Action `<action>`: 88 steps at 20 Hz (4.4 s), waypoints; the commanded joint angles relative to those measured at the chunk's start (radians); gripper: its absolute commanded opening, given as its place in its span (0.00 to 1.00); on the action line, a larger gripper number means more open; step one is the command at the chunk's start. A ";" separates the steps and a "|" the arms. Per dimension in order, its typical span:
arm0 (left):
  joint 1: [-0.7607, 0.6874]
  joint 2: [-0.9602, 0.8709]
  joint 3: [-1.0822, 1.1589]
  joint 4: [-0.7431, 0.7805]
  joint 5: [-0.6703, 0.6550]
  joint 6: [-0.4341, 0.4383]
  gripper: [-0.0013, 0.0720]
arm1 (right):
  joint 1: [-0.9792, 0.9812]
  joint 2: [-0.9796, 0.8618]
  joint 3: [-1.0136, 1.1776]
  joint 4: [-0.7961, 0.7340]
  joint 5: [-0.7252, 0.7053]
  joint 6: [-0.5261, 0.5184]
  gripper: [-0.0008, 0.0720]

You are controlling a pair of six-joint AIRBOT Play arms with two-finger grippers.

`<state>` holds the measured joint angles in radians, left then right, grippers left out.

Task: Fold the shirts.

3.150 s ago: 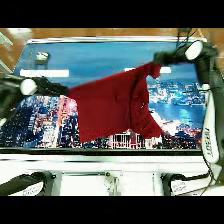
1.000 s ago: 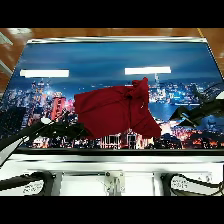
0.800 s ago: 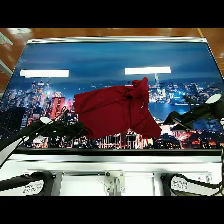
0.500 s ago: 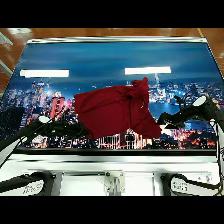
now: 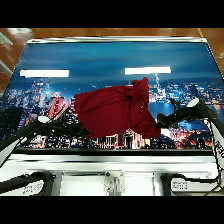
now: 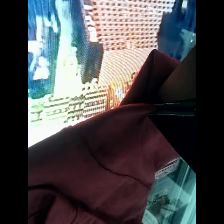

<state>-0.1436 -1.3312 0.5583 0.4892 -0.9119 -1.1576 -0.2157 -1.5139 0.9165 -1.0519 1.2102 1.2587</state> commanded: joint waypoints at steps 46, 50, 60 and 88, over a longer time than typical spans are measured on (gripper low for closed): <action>0.000 0.000 0.492 0.549 0.115 -0.436 0.08 | 0.332 -0.086 0.628 -0.149 -0.407 0.209 0.11; 0.008 -0.112 0.497 0.433 0.062 -0.436 0.48 | 0.335 -0.127 0.628 -0.079 -0.386 0.253 0.72; 0.344 0.076 0.382 0.492 -0.476 -0.267 0.83 | 0.027 0.167 0.597 -0.505 0.307 0.123 0.94; 0.028 -0.060 0.036 0.311 -0.154 -0.238 0.57 | -0.231 0.183 0.298 -0.266 0.193 0.128 0.94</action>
<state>-0.0750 -1.3663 0.5949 0.8116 -1.0473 -1.3960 -0.4477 -1.3315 1.2152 -1.3102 1.4063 1.3857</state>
